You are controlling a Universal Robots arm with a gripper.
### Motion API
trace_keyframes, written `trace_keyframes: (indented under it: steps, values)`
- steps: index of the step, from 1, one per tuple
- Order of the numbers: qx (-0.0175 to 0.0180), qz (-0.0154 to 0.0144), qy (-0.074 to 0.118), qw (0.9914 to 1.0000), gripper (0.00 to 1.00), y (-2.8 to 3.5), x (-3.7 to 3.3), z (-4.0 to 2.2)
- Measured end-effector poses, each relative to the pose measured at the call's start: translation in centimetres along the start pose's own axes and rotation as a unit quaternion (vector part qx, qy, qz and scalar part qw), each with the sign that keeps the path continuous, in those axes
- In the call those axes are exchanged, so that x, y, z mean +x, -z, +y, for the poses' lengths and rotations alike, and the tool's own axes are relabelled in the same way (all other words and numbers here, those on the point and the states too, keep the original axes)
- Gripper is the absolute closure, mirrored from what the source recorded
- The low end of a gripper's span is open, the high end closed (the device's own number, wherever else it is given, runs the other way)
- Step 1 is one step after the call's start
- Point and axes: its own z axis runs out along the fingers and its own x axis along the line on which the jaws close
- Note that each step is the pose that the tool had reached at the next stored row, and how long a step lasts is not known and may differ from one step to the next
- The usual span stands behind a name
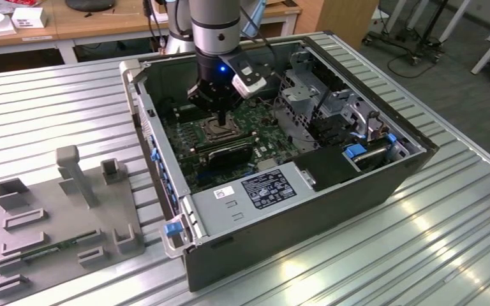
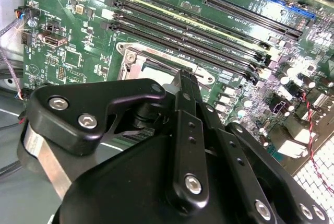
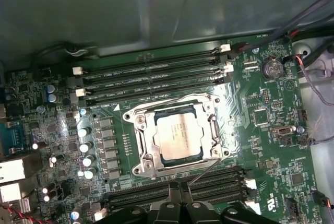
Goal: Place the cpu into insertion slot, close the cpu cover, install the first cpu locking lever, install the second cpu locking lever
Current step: 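Install the second cpu locking lever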
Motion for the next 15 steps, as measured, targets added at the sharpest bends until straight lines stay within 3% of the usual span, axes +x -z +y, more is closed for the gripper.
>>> trace_keyframes:
  steps: [5, 10, 15]
  values:
    - [0.0008, -0.0002, 0.000, 1.00000, 0.89, -0.17, 0.11, -0.12]
    - [0.0073, -0.0014, 0.001, 0.99997, 0.89, -0.72, 0.72, -0.24]
    - [0.0108, -0.0021, 0.001, 0.99994, 0.89, -1.54, 1.23, -0.33]
